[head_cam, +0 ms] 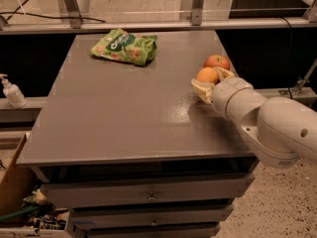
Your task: Move orange near apple
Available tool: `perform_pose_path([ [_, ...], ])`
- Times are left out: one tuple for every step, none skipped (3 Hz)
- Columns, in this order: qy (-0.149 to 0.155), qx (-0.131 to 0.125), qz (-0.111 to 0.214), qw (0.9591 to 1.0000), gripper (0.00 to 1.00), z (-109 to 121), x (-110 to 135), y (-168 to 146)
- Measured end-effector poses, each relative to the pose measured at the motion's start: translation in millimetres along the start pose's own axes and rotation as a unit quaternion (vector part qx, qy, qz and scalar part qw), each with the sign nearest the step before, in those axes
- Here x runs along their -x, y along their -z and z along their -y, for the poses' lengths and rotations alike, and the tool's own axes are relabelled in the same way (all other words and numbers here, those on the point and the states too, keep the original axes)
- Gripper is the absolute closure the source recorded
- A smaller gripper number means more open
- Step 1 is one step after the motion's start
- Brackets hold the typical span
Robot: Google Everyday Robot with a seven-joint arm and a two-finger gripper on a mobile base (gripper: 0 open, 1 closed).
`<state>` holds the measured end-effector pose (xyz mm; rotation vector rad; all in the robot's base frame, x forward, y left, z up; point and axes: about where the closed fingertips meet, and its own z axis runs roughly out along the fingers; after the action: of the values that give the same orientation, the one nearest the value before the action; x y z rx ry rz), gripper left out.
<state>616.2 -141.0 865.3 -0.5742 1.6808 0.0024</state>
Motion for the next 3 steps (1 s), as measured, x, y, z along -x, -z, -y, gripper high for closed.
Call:
perform_pose_path([
  [0.006, -0.037, -0.015, 0.9992, 1.0, 26.9, -10.3, 16.6],
  [0.01, -0.064, -0.031, 0.9974, 1.0, 46.7, -21.8, 26.4],
  [0.004, -0.064, -0.035, 0.9973, 1.0, 48.8, -27.6, 21.5],
])
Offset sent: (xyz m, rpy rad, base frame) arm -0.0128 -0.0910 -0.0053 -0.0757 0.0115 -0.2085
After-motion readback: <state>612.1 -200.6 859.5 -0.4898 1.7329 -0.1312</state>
